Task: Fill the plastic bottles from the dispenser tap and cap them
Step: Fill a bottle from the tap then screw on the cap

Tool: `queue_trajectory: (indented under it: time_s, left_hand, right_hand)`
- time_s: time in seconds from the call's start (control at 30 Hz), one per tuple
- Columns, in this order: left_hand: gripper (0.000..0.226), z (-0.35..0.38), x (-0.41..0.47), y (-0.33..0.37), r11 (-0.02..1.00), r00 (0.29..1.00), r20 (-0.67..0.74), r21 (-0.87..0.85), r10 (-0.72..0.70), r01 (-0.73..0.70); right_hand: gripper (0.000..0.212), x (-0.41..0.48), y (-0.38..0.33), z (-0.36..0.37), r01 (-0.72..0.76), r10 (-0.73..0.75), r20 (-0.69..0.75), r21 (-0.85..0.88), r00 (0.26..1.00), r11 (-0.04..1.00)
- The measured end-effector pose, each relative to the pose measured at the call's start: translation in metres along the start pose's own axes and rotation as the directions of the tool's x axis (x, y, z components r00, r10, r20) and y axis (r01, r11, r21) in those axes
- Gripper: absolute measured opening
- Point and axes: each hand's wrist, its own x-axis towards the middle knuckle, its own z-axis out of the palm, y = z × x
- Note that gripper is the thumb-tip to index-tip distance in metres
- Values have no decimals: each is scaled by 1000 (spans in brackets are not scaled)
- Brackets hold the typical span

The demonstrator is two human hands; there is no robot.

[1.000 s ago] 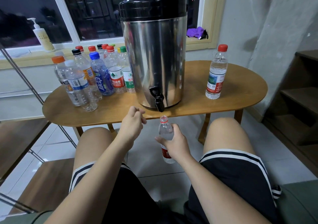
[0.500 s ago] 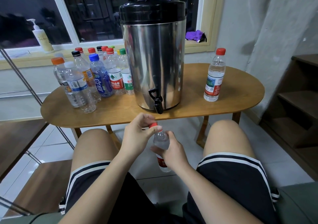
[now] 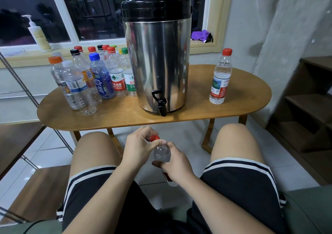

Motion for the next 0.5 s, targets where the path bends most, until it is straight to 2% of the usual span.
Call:
queue_trajectory:
  time_s: [0.13,0.23,0.37,0.5]
  left_hand:
    - [42,2,-7,-7,998,998,-4,-33,-63,62]
    - [33,1,-11,-6,997,997,11,-29,-71,71]
    - [14,-2,-13,-8,984,980,149,-98,-135,151]
    - [23,-5,-16,-6,975,970,183,-119,-163,186]
  right_hand:
    - [73,-2,0,2,17,-15,29,-65,999,998]
    - [72,-4,0,5,13,-11,27,-52,1000,999]
    - [73,-2,2,6,26,-24,32,-60,999,998]
    - [69,-2,3,9,43,-42,25,-61,999,997]
